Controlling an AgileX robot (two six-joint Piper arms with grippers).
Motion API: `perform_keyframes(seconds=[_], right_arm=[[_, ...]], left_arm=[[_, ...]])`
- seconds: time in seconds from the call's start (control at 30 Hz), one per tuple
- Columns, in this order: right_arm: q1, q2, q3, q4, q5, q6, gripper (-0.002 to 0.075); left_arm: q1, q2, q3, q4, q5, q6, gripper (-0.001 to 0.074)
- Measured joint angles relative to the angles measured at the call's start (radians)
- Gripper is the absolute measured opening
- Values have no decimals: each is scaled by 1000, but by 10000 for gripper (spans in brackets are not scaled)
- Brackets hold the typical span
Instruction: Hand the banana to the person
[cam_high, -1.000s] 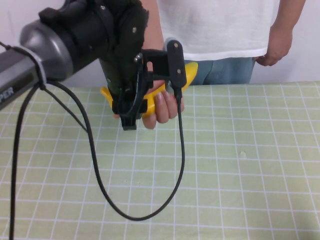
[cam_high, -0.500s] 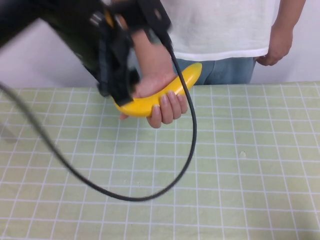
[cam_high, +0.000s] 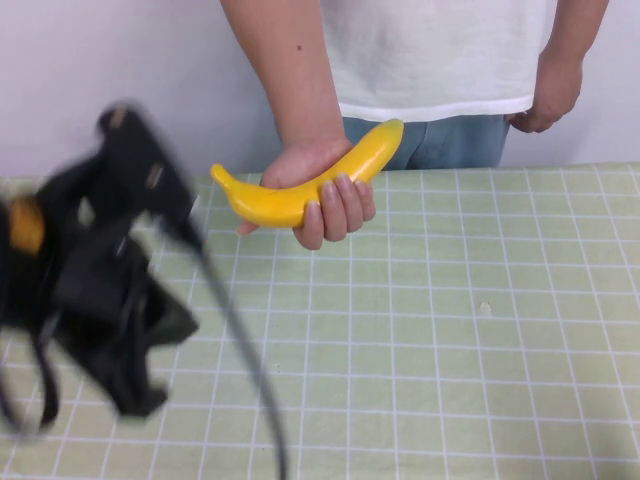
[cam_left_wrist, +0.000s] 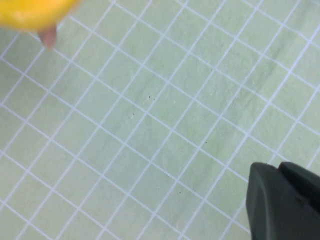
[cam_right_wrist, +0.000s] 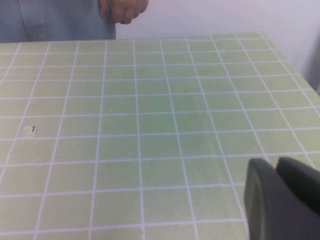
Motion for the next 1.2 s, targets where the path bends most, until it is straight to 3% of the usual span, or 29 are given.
perform_keyframes(seconds=[0.17, 0.33, 0.6, 0.97, 1.2], right_arm=[[0, 0, 0, 0, 0, 0, -6], [0, 0, 0, 0, 0, 0, -6], [0, 0, 0, 0, 0, 0, -6], [0, 0, 0, 0, 0, 0, -6], [0, 0, 0, 0, 0, 0, -6]], left_arm=[[0, -174, 221, -12, -143, 4, -1], [0, -307, 316, -33, -161, -2, -1], [0, -359, 322, -40, -62, -18, -1], [0, -359, 323, -24, -76, -18, -2], [0, -374, 326, -3, -268, -35, -2]])
